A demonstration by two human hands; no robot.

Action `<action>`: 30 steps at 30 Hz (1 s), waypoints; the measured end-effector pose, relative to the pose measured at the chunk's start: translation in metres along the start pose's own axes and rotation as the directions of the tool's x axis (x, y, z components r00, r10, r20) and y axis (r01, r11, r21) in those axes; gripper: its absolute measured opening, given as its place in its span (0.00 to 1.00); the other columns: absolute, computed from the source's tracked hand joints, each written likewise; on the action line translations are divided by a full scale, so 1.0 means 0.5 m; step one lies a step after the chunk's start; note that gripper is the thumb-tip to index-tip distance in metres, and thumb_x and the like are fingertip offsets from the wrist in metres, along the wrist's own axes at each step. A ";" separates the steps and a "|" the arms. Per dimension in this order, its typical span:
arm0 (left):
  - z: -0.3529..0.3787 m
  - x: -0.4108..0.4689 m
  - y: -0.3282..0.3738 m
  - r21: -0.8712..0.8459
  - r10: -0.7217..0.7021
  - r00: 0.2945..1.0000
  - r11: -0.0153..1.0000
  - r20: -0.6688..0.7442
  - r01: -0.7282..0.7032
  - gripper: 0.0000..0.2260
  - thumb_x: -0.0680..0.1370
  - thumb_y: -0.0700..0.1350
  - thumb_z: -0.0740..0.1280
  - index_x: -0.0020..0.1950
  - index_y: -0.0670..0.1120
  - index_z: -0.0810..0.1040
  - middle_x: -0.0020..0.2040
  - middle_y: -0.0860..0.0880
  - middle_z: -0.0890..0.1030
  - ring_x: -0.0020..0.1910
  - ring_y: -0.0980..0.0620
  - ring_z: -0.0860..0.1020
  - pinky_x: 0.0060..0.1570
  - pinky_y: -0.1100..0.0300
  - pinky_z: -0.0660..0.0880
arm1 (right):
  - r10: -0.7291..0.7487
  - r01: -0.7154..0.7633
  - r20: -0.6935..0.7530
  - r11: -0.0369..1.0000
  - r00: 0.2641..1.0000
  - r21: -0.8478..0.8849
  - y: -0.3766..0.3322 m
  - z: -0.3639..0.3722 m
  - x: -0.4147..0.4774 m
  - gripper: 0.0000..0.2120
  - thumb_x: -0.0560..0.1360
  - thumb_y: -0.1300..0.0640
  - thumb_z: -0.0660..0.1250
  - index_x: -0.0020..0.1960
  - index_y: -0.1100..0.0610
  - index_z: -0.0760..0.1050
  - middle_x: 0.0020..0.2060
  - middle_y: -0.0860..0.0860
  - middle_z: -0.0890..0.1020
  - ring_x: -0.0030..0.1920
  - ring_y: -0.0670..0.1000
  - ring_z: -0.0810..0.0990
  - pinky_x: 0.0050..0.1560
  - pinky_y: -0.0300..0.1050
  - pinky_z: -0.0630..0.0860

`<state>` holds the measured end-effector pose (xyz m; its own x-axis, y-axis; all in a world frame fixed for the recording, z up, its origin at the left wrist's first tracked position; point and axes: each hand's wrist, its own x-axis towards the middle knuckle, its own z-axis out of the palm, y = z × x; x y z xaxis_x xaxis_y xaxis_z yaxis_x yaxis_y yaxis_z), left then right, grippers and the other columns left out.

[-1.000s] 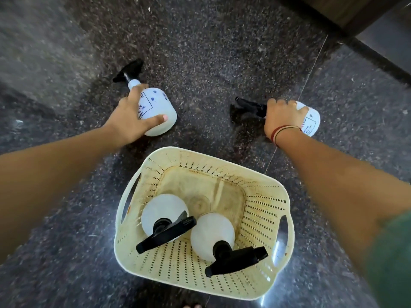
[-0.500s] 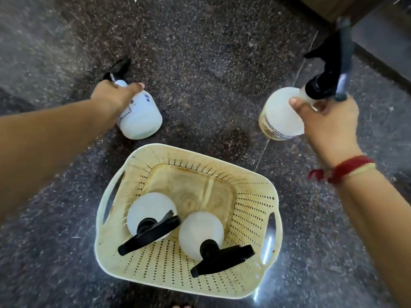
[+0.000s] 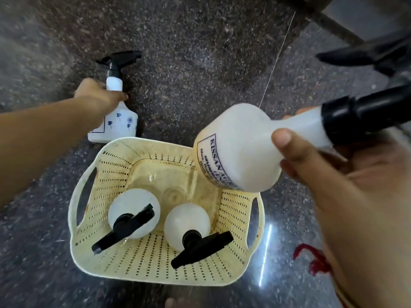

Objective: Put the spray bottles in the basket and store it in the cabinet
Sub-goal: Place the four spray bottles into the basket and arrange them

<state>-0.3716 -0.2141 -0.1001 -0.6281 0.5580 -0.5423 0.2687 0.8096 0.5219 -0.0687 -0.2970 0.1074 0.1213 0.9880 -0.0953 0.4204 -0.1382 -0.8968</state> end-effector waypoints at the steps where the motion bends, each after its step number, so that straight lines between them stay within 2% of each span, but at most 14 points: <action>1: 0.002 0.002 -0.002 0.016 0.034 0.999 0.999 0.009 -0.034 0.18 0.71 0.54 0.73 0.55 0.45 0.79 0.45 0.44 0.79 0.38 0.44 0.77 0.42 0.53 0.74 | 0.014 -0.014 -0.017 1.000 1.000 -0.013 0.015 0.000 -0.010 0.19 0.61 0.39 0.76 0.46 0.47 0.81 0.42 0.46 0.86 0.41 0.47 0.86 0.40 0.40 0.81; 4: 0.007 0.002 -0.025 0.025 0.055 0.999 0.998 0.002 -0.055 0.18 0.73 0.54 0.71 0.54 0.43 0.78 0.44 0.45 0.77 0.36 0.47 0.74 0.40 0.55 0.69 | 0.039 -0.041 -0.119 0.999 0.992 -0.014 0.045 0.008 -0.030 0.17 0.62 0.40 0.78 0.45 0.48 0.81 0.41 0.46 0.86 0.42 0.48 0.86 0.43 0.43 0.82; 7: 0.003 -0.017 -0.037 0.036 0.070 0.997 0.997 -0.027 -0.069 0.21 0.75 0.55 0.69 0.59 0.40 0.77 0.48 0.43 0.77 0.43 0.43 0.76 0.42 0.54 0.71 | 0.051 -0.055 -0.133 0.998 0.990 -0.021 0.058 0.029 -0.049 0.20 0.62 0.41 0.75 0.47 0.52 0.81 0.40 0.46 0.86 0.43 0.49 0.86 0.45 0.47 0.82; 11: -0.017 -0.054 -0.050 -0.053 0.079 0.991 0.995 -0.105 -0.085 0.21 0.77 0.54 0.66 0.62 0.41 0.75 0.56 0.42 0.79 0.53 0.41 0.78 0.50 0.53 0.73 | -0.077 0.068 -0.171 0.996 0.982 -0.055 0.098 0.025 -0.053 0.16 0.67 0.35 0.73 0.46 0.44 0.79 0.40 0.36 0.84 0.39 0.39 0.84 0.37 0.26 0.76; 12: -0.023 -0.065 -0.051 -0.081 0.087 0.988 0.992 -0.124 -0.097 0.21 0.77 0.54 0.66 0.62 0.41 0.75 0.57 0.42 0.79 0.55 0.41 0.78 0.51 0.53 0.73 | -0.054 0.028 -0.176 0.989 0.983 -0.147 0.124 0.017 -0.068 0.17 0.67 0.33 0.72 0.47 0.44 0.78 0.40 0.34 0.84 0.38 0.37 0.83 0.35 0.24 0.74; 13: -0.029 -0.079 -0.051 -0.096 0.094 0.985 0.989 -0.147 -0.109 0.20 0.77 0.53 0.65 0.62 0.40 0.74 0.58 0.41 0.79 0.56 0.42 0.78 0.52 0.53 0.72 | -0.052 0.017 -0.111 0.954 0.992 -0.300 0.177 0.003 -0.098 0.20 0.65 0.34 0.74 0.49 0.45 0.77 0.39 0.34 0.84 0.35 0.37 0.83 0.33 0.26 0.75; 15: -0.043 -0.114 -0.050 -0.103 0.110 0.974 0.986 -0.196 -0.132 0.17 0.79 0.52 0.64 0.59 0.39 0.72 0.56 0.41 0.78 0.54 0.43 0.76 0.49 0.55 0.69 | 0.150 -0.085 0.125 0.905 0.981 -0.417 0.329 0.049 -0.256 0.20 0.63 0.43 0.77 0.49 0.51 0.77 0.32 0.42 0.85 0.29 0.43 0.84 0.26 0.35 0.79; 17: -0.057 -0.150 -0.048 -0.120 0.120 0.963 0.981 -0.240 -0.152 0.12 0.80 0.51 0.63 0.52 0.43 0.68 0.50 0.43 0.74 0.48 0.47 0.73 0.46 0.57 0.66 | 0.250 -0.149 0.159 0.869 0.955 -0.472 0.420 0.090 -0.368 0.10 0.66 0.49 0.65 0.43 0.49 0.82 0.29 0.49 0.85 0.28 0.51 0.85 0.25 0.41 0.79; 19: -0.076 -0.186 -0.042 -0.173 0.123 0.956 0.970 -0.266 -0.173 0.11 0.80 0.50 0.62 0.49 0.44 0.64 0.47 0.46 0.72 0.46 0.49 0.70 0.47 0.57 0.67 | 0.272 -0.219 0.120 0.917 0.955 -0.334 0.369 0.073 -0.266 0.08 0.71 0.49 0.66 0.50 0.44 0.76 0.37 0.46 0.87 0.35 0.47 0.86 0.32 0.41 0.82; 20: -0.089 -0.202 -0.036 -0.214 0.122 0.954 0.959 -0.275 -0.184 0.11 0.80 0.50 0.62 0.50 0.43 0.65 0.48 0.46 0.72 0.47 0.49 0.72 0.50 0.56 0.69 | 0.254 -0.221 0.061 0.920 0.965 -0.323 0.269 0.042 -0.146 0.12 0.72 0.43 0.71 0.53 0.41 0.74 0.41 0.41 0.86 0.40 0.42 0.86 0.37 0.38 0.82; 21: -0.103 -0.216 -0.031 -0.248 0.121 0.951 0.949 -0.285 -0.195 0.11 0.80 0.49 0.62 0.52 0.42 0.67 0.50 0.44 0.75 0.49 0.47 0.74 0.53 0.55 0.70 | 0.102 -0.118 -0.067 0.944 0.992 -0.308 0.203 0.051 -0.128 0.15 0.69 0.36 0.72 0.53 0.37 0.74 0.44 0.36 0.84 0.43 0.37 0.84 0.40 0.33 0.80; 23: -0.131 -0.239 -0.021 -0.286 0.148 0.946 0.929 -0.289 -0.232 0.14 0.80 0.48 0.62 0.60 0.41 0.69 0.56 0.45 0.77 0.55 0.48 0.75 0.56 0.58 0.69 | 0.071 -0.092 -0.192 0.990 0.979 -0.107 0.123 0.039 -0.131 0.14 0.65 0.33 0.73 0.47 0.33 0.75 0.42 0.29 0.82 0.43 0.33 0.81 0.42 0.27 0.76; 27: -0.182 -0.293 0.001 -0.310 0.265 0.932 0.890 -0.247 -0.335 0.15 0.80 0.45 0.62 0.65 0.42 0.68 0.56 0.53 0.76 0.56 0.54 0.74 0.59 0.59 0.69 | 0.131 -0.133 -0.140 0.991 0.981 -0.003 0.072 0.040 -0.163 0.13 0.67 0.53 0.78 0.44 0.43 0.75 0.38 0.37 0.81 0.41 0.36 0.80 0.48 0.38 0.76; 30: -0.210 -0.326 0.016 -0.324 0.318 0.913 0.861 -0.256 -0.391 0.12 0.79 0.45 0.63 0.62 0.49 0.69 0.51 0.60 0.74 0.52 0.59 0.73 0.55 0.64 0.68 | 0.160 -0.173 -0.144 0.982 0.976 -0.079 0.076 0.044 -0.141 0.16 0.69 0.54 0.77 0.53 0.54 0.77 0.40 0.35 0.79 0.40 0.29 0.78 0.46 0.29 0.74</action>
<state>-0.3440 -0.3175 0.0618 -0.6747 0.7204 -0.1609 0.2401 0.4203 0.8751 -0.0811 -0.3706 0.0703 0.3157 0.9327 -0.1743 0.4630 -0.3117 -0.8297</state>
